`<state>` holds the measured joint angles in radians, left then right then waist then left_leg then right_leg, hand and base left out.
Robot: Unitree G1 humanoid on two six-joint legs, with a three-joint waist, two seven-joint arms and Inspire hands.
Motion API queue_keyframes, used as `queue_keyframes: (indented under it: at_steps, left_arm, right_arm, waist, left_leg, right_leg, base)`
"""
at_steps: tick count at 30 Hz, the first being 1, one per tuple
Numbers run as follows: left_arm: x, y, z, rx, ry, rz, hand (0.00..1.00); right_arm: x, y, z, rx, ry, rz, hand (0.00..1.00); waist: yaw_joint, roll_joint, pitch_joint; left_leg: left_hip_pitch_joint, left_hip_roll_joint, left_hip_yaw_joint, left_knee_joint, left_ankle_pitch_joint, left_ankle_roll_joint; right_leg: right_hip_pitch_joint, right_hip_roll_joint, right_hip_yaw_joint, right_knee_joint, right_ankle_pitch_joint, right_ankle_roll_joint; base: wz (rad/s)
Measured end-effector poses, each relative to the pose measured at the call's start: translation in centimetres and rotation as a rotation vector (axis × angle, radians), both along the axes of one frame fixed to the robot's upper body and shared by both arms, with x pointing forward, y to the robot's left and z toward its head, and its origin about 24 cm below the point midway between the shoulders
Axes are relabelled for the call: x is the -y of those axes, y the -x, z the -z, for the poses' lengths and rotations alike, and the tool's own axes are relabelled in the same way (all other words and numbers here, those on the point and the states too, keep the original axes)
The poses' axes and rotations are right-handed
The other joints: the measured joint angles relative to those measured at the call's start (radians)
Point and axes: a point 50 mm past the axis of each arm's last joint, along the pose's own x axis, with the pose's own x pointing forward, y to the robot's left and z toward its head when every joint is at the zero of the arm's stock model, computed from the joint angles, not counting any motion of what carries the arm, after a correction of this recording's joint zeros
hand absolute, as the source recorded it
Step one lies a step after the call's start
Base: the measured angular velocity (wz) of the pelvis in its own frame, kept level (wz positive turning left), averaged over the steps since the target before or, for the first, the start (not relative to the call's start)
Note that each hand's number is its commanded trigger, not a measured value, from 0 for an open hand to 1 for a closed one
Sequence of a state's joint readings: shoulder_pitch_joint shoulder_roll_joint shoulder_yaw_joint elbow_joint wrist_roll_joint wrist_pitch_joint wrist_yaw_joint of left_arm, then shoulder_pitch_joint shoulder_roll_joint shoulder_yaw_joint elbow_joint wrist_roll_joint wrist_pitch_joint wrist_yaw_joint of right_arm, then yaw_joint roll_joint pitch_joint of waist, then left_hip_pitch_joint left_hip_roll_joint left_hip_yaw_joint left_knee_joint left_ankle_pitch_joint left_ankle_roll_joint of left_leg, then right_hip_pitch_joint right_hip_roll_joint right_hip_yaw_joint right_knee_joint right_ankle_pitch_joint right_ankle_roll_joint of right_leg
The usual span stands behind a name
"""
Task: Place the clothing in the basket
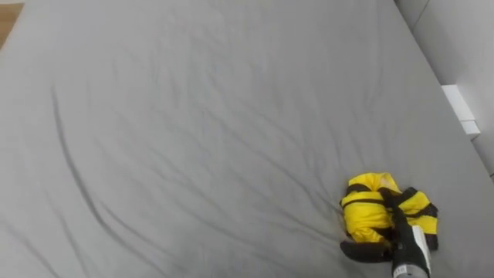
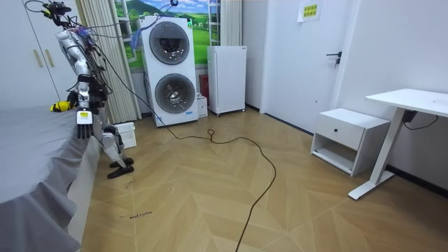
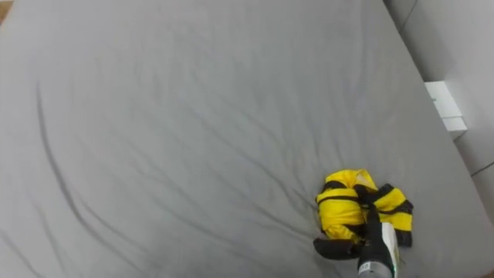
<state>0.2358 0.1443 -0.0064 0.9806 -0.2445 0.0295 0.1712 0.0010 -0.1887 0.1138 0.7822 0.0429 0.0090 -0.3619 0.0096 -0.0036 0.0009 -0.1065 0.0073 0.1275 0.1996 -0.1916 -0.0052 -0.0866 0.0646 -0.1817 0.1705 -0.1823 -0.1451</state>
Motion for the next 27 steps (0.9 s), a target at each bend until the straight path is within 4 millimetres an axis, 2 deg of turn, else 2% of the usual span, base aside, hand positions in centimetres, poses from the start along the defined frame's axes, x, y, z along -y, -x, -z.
queue_keyframes:
  at_steps: [4, 5, 6, 8, 9, 10, 12, 13, 14, 17, 22, 24, 25, 27]
  left_arm:
    - [-0.3, 0.1, 0.0, -0.011, 0.0, 0.001, 0.0]
    - [-0.4, 0.0, 0.0, -0.009, -0.003, 0.003, 0.0]
    - [-0.5, -0.3, -0.1, -0.008, -0.005, 0.007, 0.0]
    - [-0.7, -0.4, -0.1, -0.008, -0.011, 0.02, 0.0]
    - [-0.8, -0.4, -0.1, -0.01, -0.012, 0.019, 0.0]
    - [-0.9, -0.6, -0.1, -0.013, -0.013, 0.02, 0.0]
    - [-0.6, -1.1, -0.1, -0.011, -0.009, 0.037, 0.0]
    - [-0.5, -1.3, 0.0, -0.013, -0.007, 0.05, 0.0]
    - [-0.4, -1.3, 0.0, -0.023, -0.002, 0.057, 0.0]
    - [-0.6, -1.4, 0.1, -0.049, -0.002, 0.068, 0.0]
    - [-0.6, -1.9, 0.1, -0.05, -0.002, 0.079, 0.0]
    - [-0.6, -2.5, 0.1, -0.048, -0.001, 0.09, 0.0]
    - [-0.5, -2.7, 0.1, -0.043, 0.005, 0.094, 0.0]
    - [-0.5, -2.8, 0.1, -0.038, 0.009, 0.096, 0.0]
  right_arm:
    - [0.9, -0.6, 0.2, -0.025, 0.001, 0.06, 0.0]
    - [1.1, -0.8, 0.2, -0.029, 0.012, 0.079, 0.1]
    - [1.3, -1.2, 0.1, -0.024, 0.01, 0.111, 0.51]
    - [1.7, -1.7, -0.1, -0.02, 0.018, 0.149, 1.0]
    - [1.9, -2.0, -0.2, -0.018, 0.024, 0.162, 1.0]
    - [2.6, -2.6, -0.6, -0.01, 0.039, 0.195, 1.0]
    - [4.3, -3.5, -1.6, 0.013, 0.078, 0.266, 1.0]
    - [5.7, -4.0, -2.4, 0.029, 0.102, 0.315, 1.0]
    - [7.0, -4.2, -3.1, 0.04, 0.121, 0.354, 1.0]
    - [8.7, -4.4, -4.2, 0.072, 0.132, 0.443, 1.0]
    - [10.6, -4.8, -5.6, 0.119, 0.126, 0.563, 1.0]
    - [11.2, -4.7, -5.9, 0.12, 0.141, 0.582, 1.0]
    - [11.4, -4.8, -6.1, 0.122, 0.146, 0.586, 1.0]
    - [11.5, -4.9, -6.3, 0.123, 0.149, 0.589, 1.0]
  waist:
    - [0.0, 0.003, -0.0003]
    - [0.001, 0.004, -0.0011]
    - [0.001, 0.008, 0.0006]
    - [0.008, 0.02, 0.0061]
    - [0.01, 0.026, 0.0071]
    - [0.01, 0.035, 0.0048]
    - [0.011, 0.062, 0.0092]
    - [0.02, 0.077, 0.0139]
    - [0.027, 0.092, 0.0093]
    - [0.048, 0.105, 0.0052]
    - [0.064, 0.109, 0.0079]
    - [0.082, 0.11, 0.0097]
    - [0.084, 0.114, 0.014]
    - [0.084, 0.118, 0.0162]
  left_leg:
    - [-0.025, 0.0, -0.031, 0.009, 0.003, 0.004]
    - [-0.036, -0.001, -0.038, 0.01, 0.004, 0.007]
    - [-0.047, -0.003, -0.048, 0.015, 0.006, 0.01]
    - [-0.066, -0.005, -0.048, 0.029, 0.009, 0.014]
    - [-0.079, -0.006, -0.048, 0.039, 0.009, 0.015]
    - [-0.106, -0.008, -0.048, 0.055, 0.011, 0.021]
    - [-0.14, -0.013, -0.048, 0.069, 0.016, 0.035]
    - [-0.157, -0.019, -0.048, 0.069, 0.024, 0.044]
    - [-0.178, -0.024, -0.048, 0.067, 0.03, 0.051]
    - [-0.206, -0.038, -0.048, 0.048, 0.056, 0.064]
    - [-0.261, -0.047, -0.044, 0.034, 0.089, 0.074]
    - [-0.269, -0.049, -0.038, 0.025, 0.096, 0.075]
    - [-0.269, -0.05, -0.038, 0.02, 0.098, 0.076]
    - [-0.269, -0.05, -0.038, 0.019, 0.098, 0.076]
  right_leg:
    - [-0.009, -0.01, -0.045, 0.001, 0.0, 0.001]
    - [-0.018, -0.013, -0.056, 0.004, 0.0, 0.002]
    - [-0.026, -0.016, -0.07, 0.008, 0.002, 0.005]
    - [-0.041, -0.02, -0.073, 0.02, 0.003, 0.009]
    - [-0.047, -0.023, -0.075, 0.02, 0.004, 0.011]
    - [-0.065, -0.028, -0.085, 0.026, 0.006, 0.015]
    - [-0.096, -0.038, -0.097, 0.04, 0.006, 0.024]
    - [-0.115, -0.047, -0.1, 0.051, 0.006, 0.029]
    - [-0.135, -0.056, -0.109, 0.058, 0.005, 0.032]
    - [-0.186, -0.074, -0.114, 0.082, 0.011, 0.039]
    - [-0.251, -0.085, -0.123, 0.089, 0.027, 0.044]
    - [-0.265, -0.087, -0.121, 0.09, 0.03, 0.043]
    - [-0.266, -0.087, -0.121, 0.089, 0.03, 0.043]
    - [-0.266, -0.088, -0.12, 0.087, 0.03, 0.044]
  base:
    - [0.29]
    - [0.25]
    - [0.21]
    - [0.1]
    - [0.09]
    - [0.16]
    - [0.2]
    - [0.14]
    - [0.11]
    - [0.09]
    - [0.08]
    - [0.0]
    - [0.0]
    - [-0.02]
